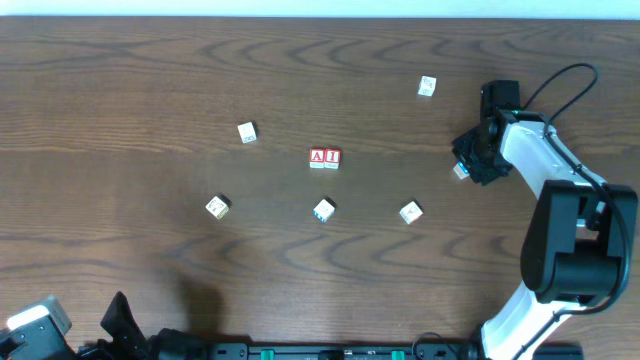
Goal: Spell out Ai2
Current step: 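Lower right gripper and close on the blue '2' block, then carry the '2' block left toward the right side of 'I'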
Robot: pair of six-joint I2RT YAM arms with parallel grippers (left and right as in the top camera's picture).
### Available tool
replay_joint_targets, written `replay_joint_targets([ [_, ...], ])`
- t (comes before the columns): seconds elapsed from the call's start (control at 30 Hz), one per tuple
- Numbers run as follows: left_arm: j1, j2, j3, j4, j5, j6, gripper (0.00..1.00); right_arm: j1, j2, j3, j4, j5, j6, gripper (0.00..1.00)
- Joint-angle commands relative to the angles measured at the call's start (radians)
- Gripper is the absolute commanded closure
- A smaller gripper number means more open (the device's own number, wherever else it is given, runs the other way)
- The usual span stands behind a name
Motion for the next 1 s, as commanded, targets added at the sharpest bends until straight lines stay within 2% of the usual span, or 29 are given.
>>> replay_joint_targets([
  [0.0,-0.003,-0.005,0.002,-0.001,-0.014,-0.004,0.05,0.003,0.007,0.018,-0.001,0.003,0.002,0.65],
  [0.27,-0.003,-0.005,0.002,-0.001,-0.014,-0.004,0.05,0.008,0.007,0.018,0.019,-0.015,-0.001,0.66],
  [0.63,-0.003,-0.005,0.002,-0.001,-0.014,-0.004,0.04,0.058,0.007,0.034,0.190,-0.111,-0.139,0.80],
  [0.8,-0.003,-0.005,0.002,-0.001,-0.014,-0.004,0.05,0.153,0.007,0.166,0.193,-0.083,-0.275,0.87],
  [0.97,-0.003,-0.005,0.002,-0.001,-0.014,-0.004,0.05,0.251,0.013,0.316,0.151,0.004,-0.362,0.89],
])
